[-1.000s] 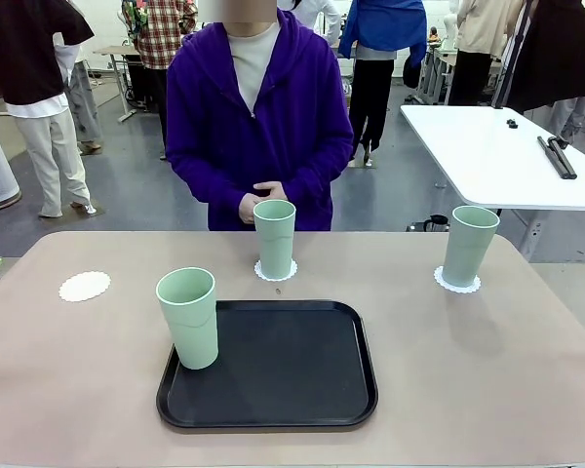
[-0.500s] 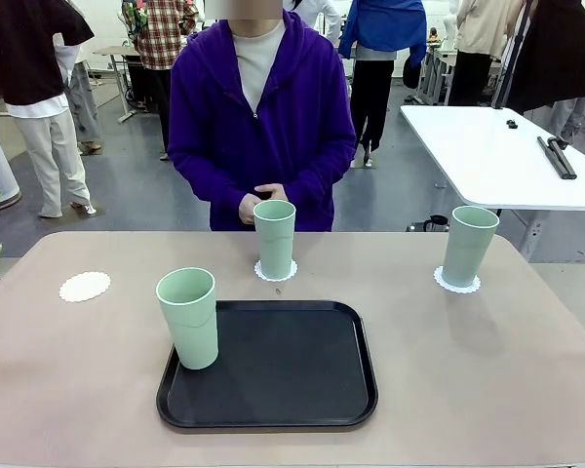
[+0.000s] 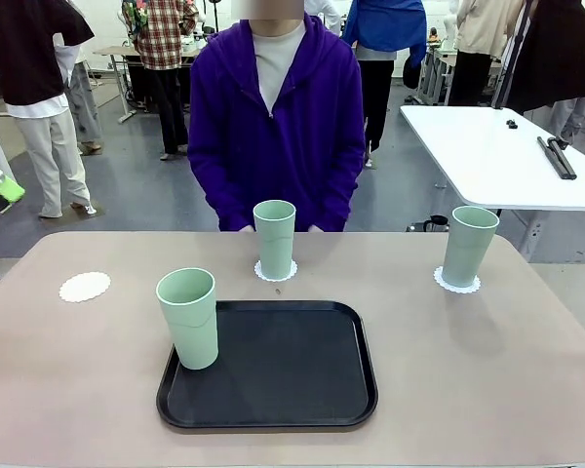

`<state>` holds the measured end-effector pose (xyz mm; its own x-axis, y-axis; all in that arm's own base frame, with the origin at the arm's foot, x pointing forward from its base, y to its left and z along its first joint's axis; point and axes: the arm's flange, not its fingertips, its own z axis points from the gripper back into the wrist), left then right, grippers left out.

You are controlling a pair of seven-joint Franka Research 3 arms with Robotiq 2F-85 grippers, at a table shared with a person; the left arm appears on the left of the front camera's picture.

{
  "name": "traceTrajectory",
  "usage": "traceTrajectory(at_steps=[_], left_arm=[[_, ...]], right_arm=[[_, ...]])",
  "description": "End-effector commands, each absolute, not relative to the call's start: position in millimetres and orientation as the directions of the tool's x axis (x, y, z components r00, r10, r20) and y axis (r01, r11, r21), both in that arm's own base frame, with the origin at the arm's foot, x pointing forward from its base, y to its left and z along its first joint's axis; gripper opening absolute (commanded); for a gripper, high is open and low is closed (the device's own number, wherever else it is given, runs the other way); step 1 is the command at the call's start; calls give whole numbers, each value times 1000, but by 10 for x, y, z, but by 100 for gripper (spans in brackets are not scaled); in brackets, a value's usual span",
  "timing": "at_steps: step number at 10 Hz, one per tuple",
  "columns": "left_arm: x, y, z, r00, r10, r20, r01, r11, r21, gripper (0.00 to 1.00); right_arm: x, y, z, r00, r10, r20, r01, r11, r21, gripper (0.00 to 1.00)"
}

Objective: Place coasters on the table and set cups on them.
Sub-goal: Take one Reusable plastic cup from the Flat Tray and place it on a coaster set by the human.

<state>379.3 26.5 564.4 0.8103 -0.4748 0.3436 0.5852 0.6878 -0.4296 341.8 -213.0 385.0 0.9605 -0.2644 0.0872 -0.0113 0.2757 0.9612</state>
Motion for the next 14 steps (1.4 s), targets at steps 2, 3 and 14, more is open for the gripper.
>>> traceTrajectory(at_steps=[2,3,14], left_arm=[[3613,-359,5412,698,-649,302,704,699,-124,100],[3523,-581,5295,660,-703,263,737,674,-47,100],[3660,-873,4877,527,-806,269,848,521,-102,100]], right_arm=[[3401,-2135,3846,960,-265,94,-20,269,963,100],[3401,-2135,3846,960,-265,94,-20,269,963,100],[3401,-2135,3846,960,-265,94,-20,269,963,100]])
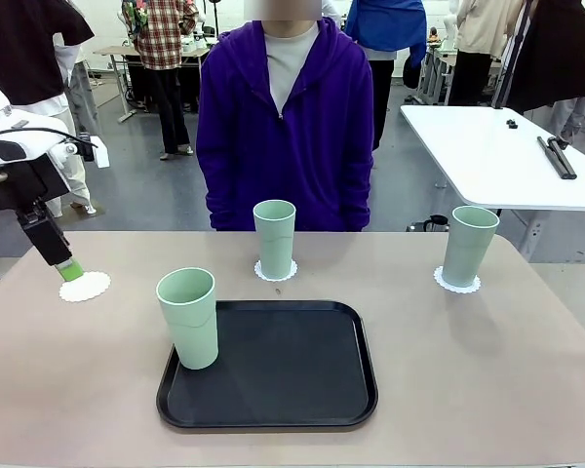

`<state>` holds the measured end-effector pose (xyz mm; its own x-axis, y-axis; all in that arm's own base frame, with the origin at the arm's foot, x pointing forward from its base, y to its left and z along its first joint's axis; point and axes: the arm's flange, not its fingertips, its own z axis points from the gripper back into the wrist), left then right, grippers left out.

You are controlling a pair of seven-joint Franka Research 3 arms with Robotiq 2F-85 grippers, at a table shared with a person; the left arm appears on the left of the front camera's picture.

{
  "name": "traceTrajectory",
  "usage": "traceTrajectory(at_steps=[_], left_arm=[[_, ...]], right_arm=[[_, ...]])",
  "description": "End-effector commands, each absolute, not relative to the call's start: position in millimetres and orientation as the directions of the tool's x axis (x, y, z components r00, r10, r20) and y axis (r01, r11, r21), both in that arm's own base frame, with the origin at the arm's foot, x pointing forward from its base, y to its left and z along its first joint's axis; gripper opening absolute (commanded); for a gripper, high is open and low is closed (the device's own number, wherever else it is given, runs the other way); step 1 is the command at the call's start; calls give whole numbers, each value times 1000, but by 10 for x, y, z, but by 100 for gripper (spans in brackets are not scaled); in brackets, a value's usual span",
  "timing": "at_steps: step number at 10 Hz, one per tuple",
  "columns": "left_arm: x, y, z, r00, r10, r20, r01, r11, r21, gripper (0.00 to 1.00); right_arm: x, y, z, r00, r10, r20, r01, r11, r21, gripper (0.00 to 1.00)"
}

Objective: Place coasters on the table and set cups on them.
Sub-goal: Take one Reusable plastic cup from the Flat Tray and place it on a coaster set by the human.

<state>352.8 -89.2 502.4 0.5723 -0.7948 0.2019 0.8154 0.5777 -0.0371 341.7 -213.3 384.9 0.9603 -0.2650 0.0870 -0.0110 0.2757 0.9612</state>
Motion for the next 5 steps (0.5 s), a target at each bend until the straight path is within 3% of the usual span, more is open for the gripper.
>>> traceTrajectory(at_steps=[1,2,5], left_arm=[[3797,-818,4728,470,-782,408,882,429,-195,100],[3932,-717,4615,412,-715,566,911,309,-273,100],[4097,-428,4293,264,-524,810,960,65,-271,100]], right_arm=[[3401,-2135,3846,960,-265,94,-20,269,963,100],[3401,-2135,3846,960,-265,94,-20,269,963,100],[3401,-2135,3846,960,-265,94,-20,269,963,100]])
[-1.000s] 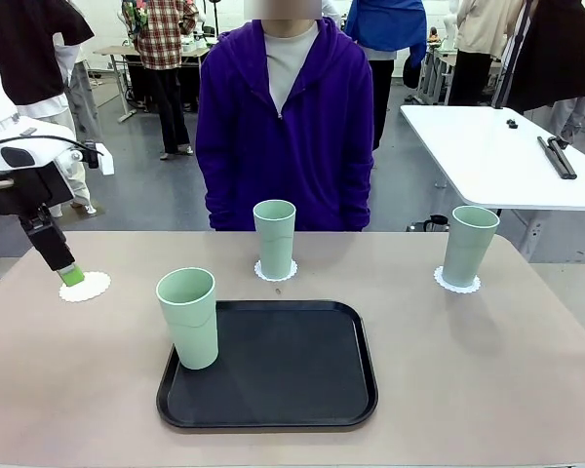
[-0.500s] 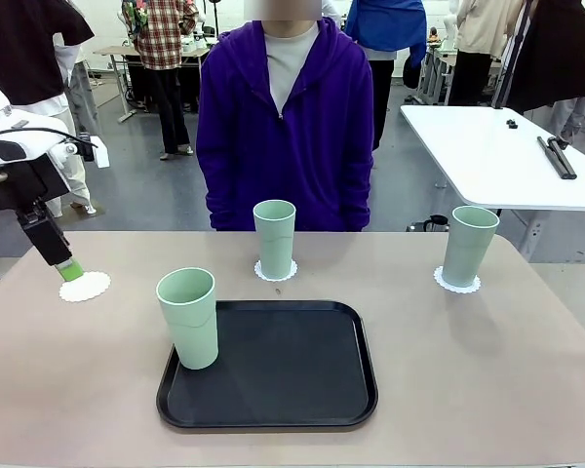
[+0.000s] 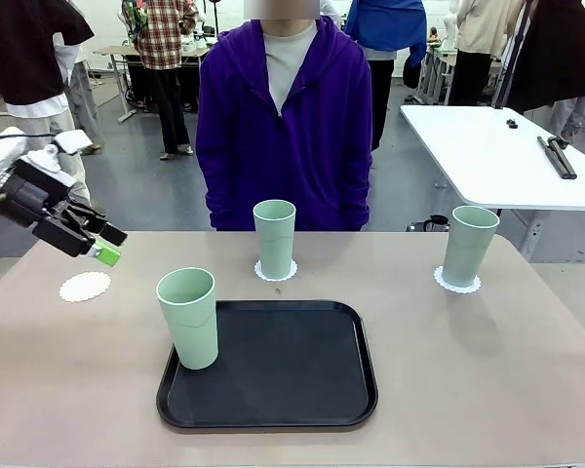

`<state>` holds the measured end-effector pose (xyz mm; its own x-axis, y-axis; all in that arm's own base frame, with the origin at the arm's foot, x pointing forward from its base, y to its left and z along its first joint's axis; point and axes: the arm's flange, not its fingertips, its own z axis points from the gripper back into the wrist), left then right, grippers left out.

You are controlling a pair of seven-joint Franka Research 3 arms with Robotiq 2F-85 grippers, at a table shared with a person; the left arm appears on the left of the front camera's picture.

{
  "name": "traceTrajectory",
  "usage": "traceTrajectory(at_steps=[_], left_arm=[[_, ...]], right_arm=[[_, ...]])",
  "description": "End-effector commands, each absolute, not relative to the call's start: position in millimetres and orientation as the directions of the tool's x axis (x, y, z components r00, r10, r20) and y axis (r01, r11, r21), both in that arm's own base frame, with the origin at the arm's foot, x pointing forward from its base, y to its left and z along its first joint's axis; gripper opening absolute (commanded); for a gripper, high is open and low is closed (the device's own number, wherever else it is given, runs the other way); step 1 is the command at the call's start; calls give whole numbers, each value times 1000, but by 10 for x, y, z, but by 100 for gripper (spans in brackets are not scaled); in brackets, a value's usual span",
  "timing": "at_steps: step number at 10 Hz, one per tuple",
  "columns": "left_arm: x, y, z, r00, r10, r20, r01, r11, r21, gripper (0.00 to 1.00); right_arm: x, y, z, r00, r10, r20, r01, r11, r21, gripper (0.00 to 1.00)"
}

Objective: Place coasters on the table and set cups on them.
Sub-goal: Take one Reusable plastic cup from the Flat Tray and place it on a coaster set by the human.

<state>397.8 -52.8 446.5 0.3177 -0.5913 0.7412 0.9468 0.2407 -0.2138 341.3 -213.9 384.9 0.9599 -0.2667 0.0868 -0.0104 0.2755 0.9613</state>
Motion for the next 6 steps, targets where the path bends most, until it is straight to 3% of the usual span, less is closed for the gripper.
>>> traceTrajectory(at_steps=[1,3,6], left_arm=[[4144,-342,4106,259,-426,867,964,62,-257,100],[4116,-352,3745,246,-275,929,967,127,-219,100],[4072,-356,3461,235,-247,940,968,142,-205,100]], right_arm=[[3401,-2135,3846,960,-265,94,-20,269,963,100],[3401,-2135,3846,960,-265,94,-20,269,963,100],[3401,-2135,3846,960,-265,94,-20,269,963,100]])
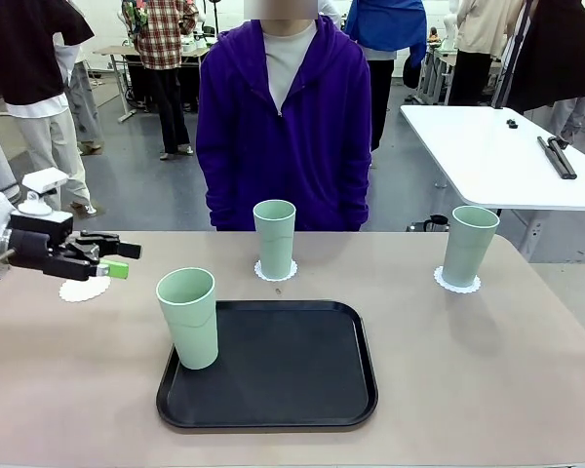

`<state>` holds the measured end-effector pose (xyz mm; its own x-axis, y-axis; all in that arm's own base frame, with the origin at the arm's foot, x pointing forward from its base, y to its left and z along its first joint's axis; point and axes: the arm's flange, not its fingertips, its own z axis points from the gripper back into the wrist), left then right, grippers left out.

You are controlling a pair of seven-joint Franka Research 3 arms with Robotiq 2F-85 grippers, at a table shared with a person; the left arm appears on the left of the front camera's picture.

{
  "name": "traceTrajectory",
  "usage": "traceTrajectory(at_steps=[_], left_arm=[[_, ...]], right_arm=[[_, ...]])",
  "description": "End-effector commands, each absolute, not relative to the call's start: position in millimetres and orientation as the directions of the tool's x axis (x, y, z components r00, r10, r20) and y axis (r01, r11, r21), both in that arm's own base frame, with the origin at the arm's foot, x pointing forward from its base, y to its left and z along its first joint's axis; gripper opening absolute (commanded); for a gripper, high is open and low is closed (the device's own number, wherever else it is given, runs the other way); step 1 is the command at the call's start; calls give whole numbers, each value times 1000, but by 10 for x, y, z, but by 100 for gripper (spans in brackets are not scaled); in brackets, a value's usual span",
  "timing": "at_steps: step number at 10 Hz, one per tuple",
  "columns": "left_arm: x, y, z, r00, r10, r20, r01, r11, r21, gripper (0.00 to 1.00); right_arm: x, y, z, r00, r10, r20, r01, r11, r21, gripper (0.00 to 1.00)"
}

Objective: Place coasters on the table and set cups on them.
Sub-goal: Take one Reusable plastic cup from the Flat Tray and place it on a coaster set by the human.

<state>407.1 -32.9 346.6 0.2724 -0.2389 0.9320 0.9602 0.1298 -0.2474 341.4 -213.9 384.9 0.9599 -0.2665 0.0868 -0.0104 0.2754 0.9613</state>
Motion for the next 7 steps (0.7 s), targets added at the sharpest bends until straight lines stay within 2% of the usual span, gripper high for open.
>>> traceTrajectory(at_steps=[1,2,4,5,7], left_arm=[[4051,-352,3381,207,-268,941,974,148,-172,100],[4024,-343,3329,194,-281,940,978,132,-162,100],[4040,-327,3435,282,-326,902,954,194,-228,100],[4068,-347,3354,240,-277,930,969,131,-211,100],[4068,-347,3354,240,-277,930,969,131,-211,100]], right_arm=[[3401,-2135,3846,960,-265,94,-20,269,963,100],[3401,-2135,3846,960,-265,94,-20,269,963,100],[3401,-2135,3846,960,-265,94,-20,269,963,100],[3401,-2135,3846,960,-265,94,-20,269,963,100],[3401,-2135,3846,960,-265,94,-20,269,963,100]])
